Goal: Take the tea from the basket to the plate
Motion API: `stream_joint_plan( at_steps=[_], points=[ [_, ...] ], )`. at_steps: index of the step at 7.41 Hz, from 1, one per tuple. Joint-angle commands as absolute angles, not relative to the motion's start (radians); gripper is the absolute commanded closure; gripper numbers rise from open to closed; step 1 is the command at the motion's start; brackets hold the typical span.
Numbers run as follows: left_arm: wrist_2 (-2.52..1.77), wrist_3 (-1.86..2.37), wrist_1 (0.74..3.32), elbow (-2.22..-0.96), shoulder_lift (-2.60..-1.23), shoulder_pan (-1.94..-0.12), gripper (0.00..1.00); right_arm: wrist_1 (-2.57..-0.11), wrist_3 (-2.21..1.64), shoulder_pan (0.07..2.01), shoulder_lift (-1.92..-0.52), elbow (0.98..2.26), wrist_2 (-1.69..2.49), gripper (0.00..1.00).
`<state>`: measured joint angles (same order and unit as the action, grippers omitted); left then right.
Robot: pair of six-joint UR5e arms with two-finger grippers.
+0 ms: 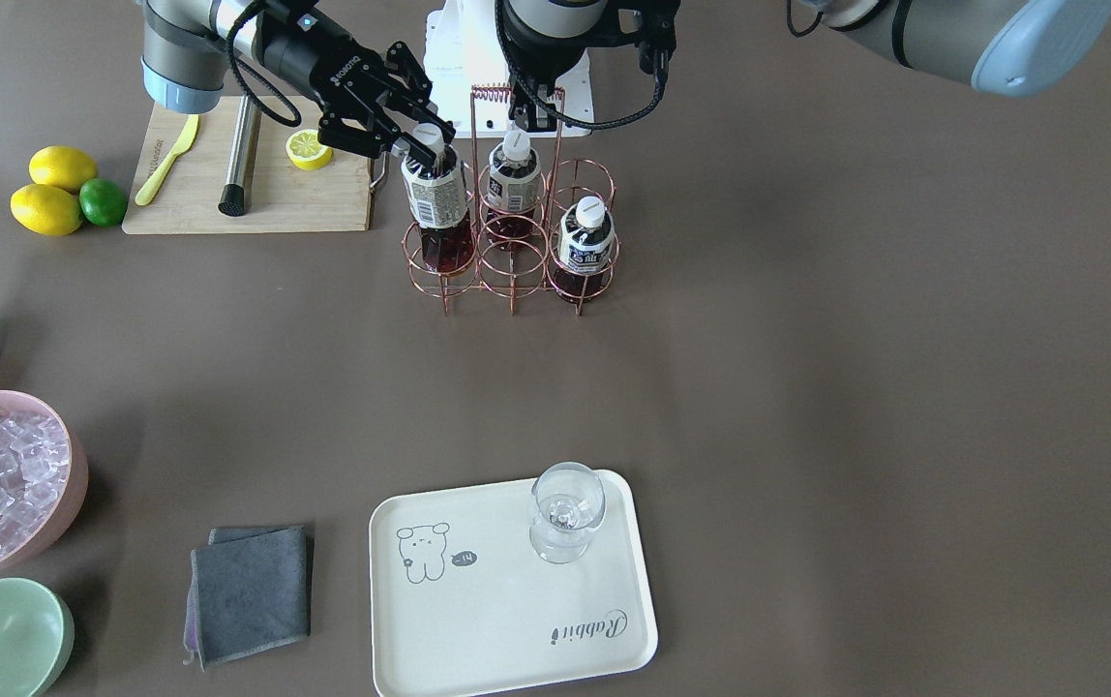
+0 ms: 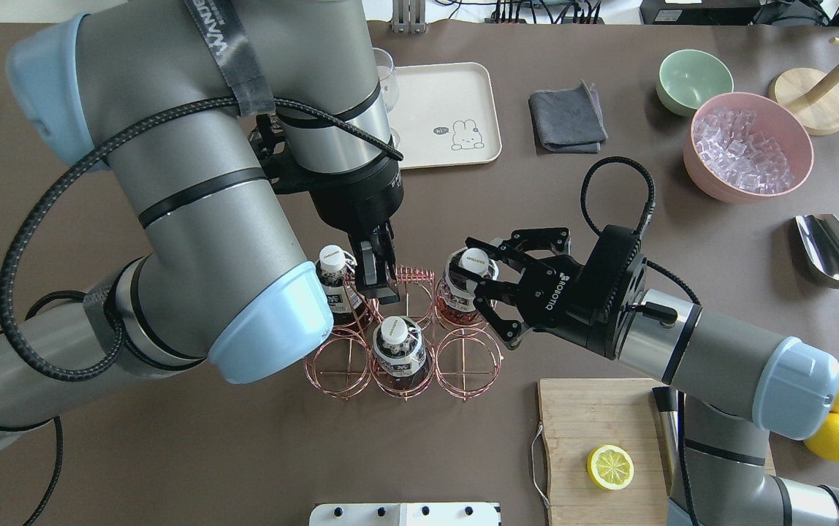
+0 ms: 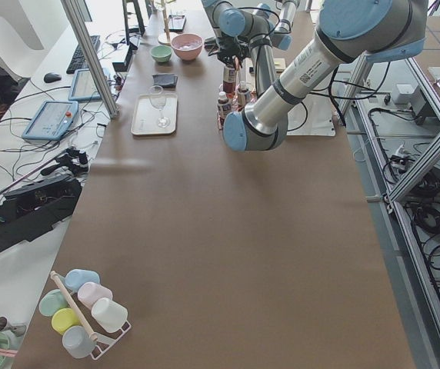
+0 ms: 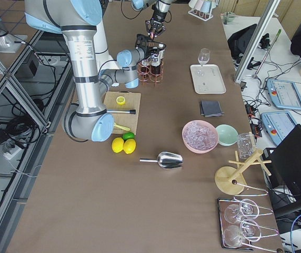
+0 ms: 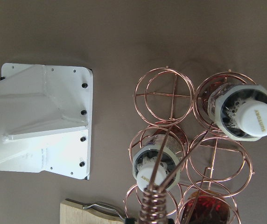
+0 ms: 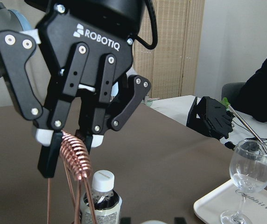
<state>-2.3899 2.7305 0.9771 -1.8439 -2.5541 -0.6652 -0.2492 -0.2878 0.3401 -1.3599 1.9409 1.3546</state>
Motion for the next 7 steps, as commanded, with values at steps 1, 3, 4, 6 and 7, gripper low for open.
stream_joint_plan(
  at_steps=[1, 3, 4, 6, 7],
  points=[
    [-2.390, 2.730, 0.977, -1.842, -2.554, -0.666, 1.00, -0.357, -0.311, 0.363, -1.361, 2.040, 1.358, 1.00],
    [-2.390, 2.730, 0.977, -1.839, -2.554, -0.664, 1.00, -0.408, -0.314, 0.411, -1.353, 2.072, 1.377, 1.00],
    [-2.390, 2.730, 0.977, -1.839, -2.554, -0.664, 1.00, -0.410, -0.316, 0.458, -1.353, 2.072, 1.428, 1.00],
    [-2.391, 2.730, 0.977, -1.839, -2.554, -0.664, 1.00, -0.417, -0.328, 0.578, -1.356, 2.031, 1.512, 1.00],
    [-2.390, 2.730, 0.977, -1.839, -2.554, -0.664, 1.00, -0.414, -0.325, 0.587, -1.350, 1.995, 1.517, 1.00]
  ],
)
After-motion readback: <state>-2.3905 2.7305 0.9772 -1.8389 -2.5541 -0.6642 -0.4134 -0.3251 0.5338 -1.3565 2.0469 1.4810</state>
